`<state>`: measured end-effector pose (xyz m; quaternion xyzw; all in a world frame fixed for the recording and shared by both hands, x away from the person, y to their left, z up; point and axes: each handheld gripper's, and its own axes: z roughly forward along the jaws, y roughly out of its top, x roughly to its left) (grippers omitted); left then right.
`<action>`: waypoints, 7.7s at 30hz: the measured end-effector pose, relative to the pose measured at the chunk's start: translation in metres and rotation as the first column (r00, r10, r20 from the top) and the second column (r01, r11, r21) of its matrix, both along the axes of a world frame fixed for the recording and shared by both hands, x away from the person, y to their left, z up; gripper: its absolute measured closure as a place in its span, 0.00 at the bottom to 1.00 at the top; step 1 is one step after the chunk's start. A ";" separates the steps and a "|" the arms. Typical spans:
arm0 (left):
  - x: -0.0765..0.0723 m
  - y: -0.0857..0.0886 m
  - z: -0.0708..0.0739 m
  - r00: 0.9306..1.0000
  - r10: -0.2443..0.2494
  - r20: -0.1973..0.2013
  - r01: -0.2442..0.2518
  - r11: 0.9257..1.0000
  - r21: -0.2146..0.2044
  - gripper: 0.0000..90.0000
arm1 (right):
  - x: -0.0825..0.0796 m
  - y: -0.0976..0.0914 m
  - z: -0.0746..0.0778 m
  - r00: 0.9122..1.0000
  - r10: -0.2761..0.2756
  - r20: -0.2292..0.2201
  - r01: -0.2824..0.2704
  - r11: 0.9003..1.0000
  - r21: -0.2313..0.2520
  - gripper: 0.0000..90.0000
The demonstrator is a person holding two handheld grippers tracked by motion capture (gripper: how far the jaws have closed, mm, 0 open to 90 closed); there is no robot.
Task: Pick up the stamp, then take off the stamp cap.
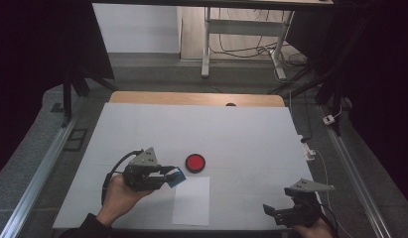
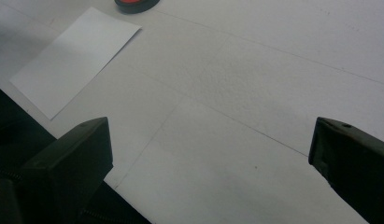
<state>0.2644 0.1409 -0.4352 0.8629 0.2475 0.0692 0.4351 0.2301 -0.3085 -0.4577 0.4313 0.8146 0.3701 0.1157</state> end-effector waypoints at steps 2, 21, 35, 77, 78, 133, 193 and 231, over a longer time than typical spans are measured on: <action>0.001 -0.003 0.001 1.000 -0.009 0.003 0.010 1.000 -0.007 0.78 | 0.000 0.000 0.000 1.000 0.000 0.000 0.000 1.000 0.000 0.00; 0.006 -0.018 0.007 0.998 -0.064 0.003 0.064 0.997 -0.034 0.78 | -0.001 -0.001 0.001 1.000 0.010 0.009 -0.010 1.000 0.009 0.00; 0.005 -0.019 0.005 0.997 -0.080 0.004 0.080 0.996 -0.027 0.78 | -0.007 0.012 0.009 0.991 0.111 0.082 -0.114 0.992 0.046 0.00; 0.004 -0.018 0.005 0.993 -0.117 0.011 0.117 0.991 -0.061 0.78 | 0.021 0.121 0.003 0.886 0.450 0.113 -0.458 0.887 0.057 0.00; 0.004 -0.018 0.005 0.993 -0.119 0.013 0.119 0.991 -0.060 0.78 | 0.022 0.123 0.003 0.885 0.453 0.112 -0.460 0.886 0.052 0.00; -0.003 -0.015 0.006 0.923 -0.359 0.137 0.378 0.913 -0.156 0.78 | 0.056 0.182 0.001 0.625 0.763 0.168 -0.781 0.608 0.143 0.74; -0.001 -0.006 0.005 0.975 -0.201 0.097 0.214 0.964 -0.155 0.78 | 0.053 0.162 0.009 0.756 0.646 0.112 -0.653 0.755 0.052 0.77; 0.001 -0.009 0.000 0.988 -0.141 0.058 0.148 0.981 -0.123 0.78 | 0.026 0.057 0.021 0.926 0.326 0.189 -0.341 0.938 0.055 0.77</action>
